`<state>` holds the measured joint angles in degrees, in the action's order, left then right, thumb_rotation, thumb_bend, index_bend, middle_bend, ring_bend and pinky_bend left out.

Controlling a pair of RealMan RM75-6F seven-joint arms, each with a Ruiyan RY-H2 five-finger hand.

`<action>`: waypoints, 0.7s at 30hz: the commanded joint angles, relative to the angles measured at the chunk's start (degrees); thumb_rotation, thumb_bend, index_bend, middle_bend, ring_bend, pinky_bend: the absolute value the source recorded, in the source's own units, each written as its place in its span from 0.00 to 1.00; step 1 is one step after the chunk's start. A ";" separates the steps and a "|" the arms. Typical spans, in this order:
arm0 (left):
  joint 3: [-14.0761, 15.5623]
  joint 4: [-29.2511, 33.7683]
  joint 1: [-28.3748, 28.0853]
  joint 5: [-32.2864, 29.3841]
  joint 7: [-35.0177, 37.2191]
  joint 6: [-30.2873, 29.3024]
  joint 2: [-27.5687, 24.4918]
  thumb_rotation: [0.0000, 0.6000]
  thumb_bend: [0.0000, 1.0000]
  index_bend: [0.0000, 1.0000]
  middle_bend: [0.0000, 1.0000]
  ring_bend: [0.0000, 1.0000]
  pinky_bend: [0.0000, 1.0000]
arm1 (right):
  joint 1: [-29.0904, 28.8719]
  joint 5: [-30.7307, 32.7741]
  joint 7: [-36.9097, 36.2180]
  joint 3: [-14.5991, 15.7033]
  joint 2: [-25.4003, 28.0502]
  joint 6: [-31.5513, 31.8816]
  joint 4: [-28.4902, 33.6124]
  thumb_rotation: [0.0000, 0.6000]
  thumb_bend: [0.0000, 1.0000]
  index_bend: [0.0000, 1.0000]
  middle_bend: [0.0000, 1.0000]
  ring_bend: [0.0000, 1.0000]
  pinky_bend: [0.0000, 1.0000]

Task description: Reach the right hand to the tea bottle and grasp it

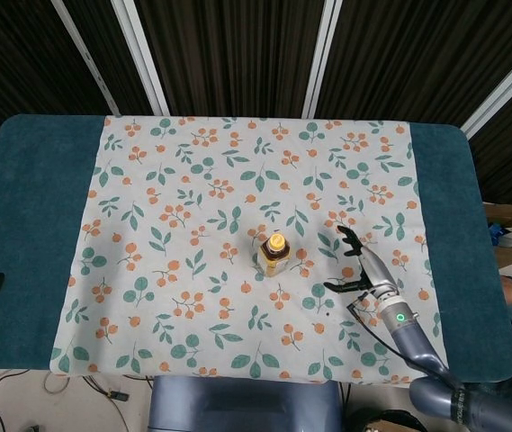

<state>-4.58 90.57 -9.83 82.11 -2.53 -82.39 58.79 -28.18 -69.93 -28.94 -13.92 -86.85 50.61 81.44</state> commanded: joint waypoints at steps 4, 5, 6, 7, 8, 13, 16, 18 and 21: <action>-0.19 0.00 0.04 -0.18 -0.21 0.01 0.08 1.00 0.35 0.06 0.00 0.00 0.03 | -2.78 1.71 1.83 -1.55 -2.66 -1.85 -0.69 1.00 0.08 0.01 0.02 0.12 0.23; -0.23 0.02 0.04 -0.31 -0.13 0.10 0.09 1.00 0.35 0.06 0.00 0.00 0.03 | -3.21 1.70 1.91 -1.63 -3.01 -2.19 -0.74 1.00 0.08 0.01 0.02 0.12 0.23; -0.27 0.01 0.03 -0.45 -0.13 0.20 0.09 1.00 0.35 0.06 0.00 0.00 0.03 | -3.58 1.70 1.94 -1.74 -3.34 -2.44 -0.88 1.00 0.08 0.01 0.02 0.12 0.23; -0.31 -0.06 0.02 -0.60 -0.17 0.32 0.08 1.00 0.35 0.06 0.00 0.00 0.03 | -4.11 1.53 1.98 -1.90 -3.84 -2.69 -1.17 1.00 0.08 0.01 0.02 0.12 0.23; -0.35 -0.11 0.02 -0.71 -0.17 0.40 0.09 1.00 0.35 0.06 0.00 0.00 0.03 | -4.51 1.52 2.00 -2.03 -4.32 -2.88 -1.63 1.00 0.08 0.01 0.02 0.12 0.23; -0.64 -0.30 -0.08 -1.37 0.28 0.88 0.10 1.00 0.35 0.06 0.00 0.00 0.03 | -5.79 1.13 2.14 -2.18 -5.80 -3.31 -2.21 1.00 0.08 0.03 0.06 0.12 0.23; -0.74 -0.45 -0.20 -1.77 -0.21 1.27 0.11 1.00 0.35 0.06 0.00 0.00 0.03 | -6.62 0.16 2.85 -1.63 -6.54 -3.68 -2.58 1.00 0.08 0.03 0.08 0.12 0.23; -0.80 -0.39 -0.19 -1.86 -0.34 1.23 0.19 1.00 0.35 0.06 0.00 0.00 0.03 | -7.14 0.16 3.30 -1.61 -7.22 -3.90 -3.12 1.00 0.08 0.03 0.09 0.12 0.23; -0.93 -0.27 -0.10 -1.88 -0.30 0.93 0.26 1.00 0.35 0.06 0.00 0.00 0.03 | -7.96 0.70 3.32 -2.14 -8.43 -4.21 -3.71 1.00 0.08 0.05 0.11 0.14 0.23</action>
<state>-5.49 90.28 -9.95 80.23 -2.83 -81.43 59.03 -35.80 -69.46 -25.66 -15.82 -94.88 46.56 78.00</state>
